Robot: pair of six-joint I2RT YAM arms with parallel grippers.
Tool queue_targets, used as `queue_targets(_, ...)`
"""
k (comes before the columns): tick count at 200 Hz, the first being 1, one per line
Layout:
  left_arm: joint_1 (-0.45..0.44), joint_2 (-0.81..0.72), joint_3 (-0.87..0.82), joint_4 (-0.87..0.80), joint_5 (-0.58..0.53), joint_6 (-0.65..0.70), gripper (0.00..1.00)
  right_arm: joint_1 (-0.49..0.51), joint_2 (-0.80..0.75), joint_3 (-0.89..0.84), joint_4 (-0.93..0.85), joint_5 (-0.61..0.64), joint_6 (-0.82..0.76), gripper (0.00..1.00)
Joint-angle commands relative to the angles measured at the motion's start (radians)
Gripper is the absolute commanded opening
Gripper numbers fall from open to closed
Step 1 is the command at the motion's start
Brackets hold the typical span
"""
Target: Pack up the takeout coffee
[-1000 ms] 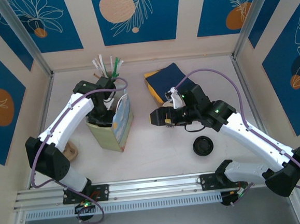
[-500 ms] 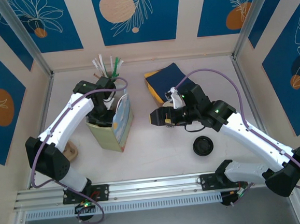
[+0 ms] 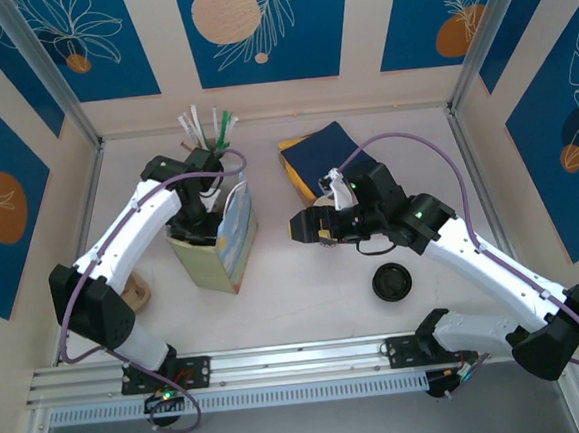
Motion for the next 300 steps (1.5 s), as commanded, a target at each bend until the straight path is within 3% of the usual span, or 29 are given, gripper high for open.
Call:
queue_targets(1,0.011,0.006,0.01,-0.008,0.015,0.015,0.49,-0.005,0.002,-0.003,-0.004,-0.015,-0.005,0.99)
queue_targets(300,0.012,-0.004,-0.033,0.022,0.03,0.033,0.49,-0.006,-0.003,-0.011,-0.006,-0.016,-0.002,0.99)
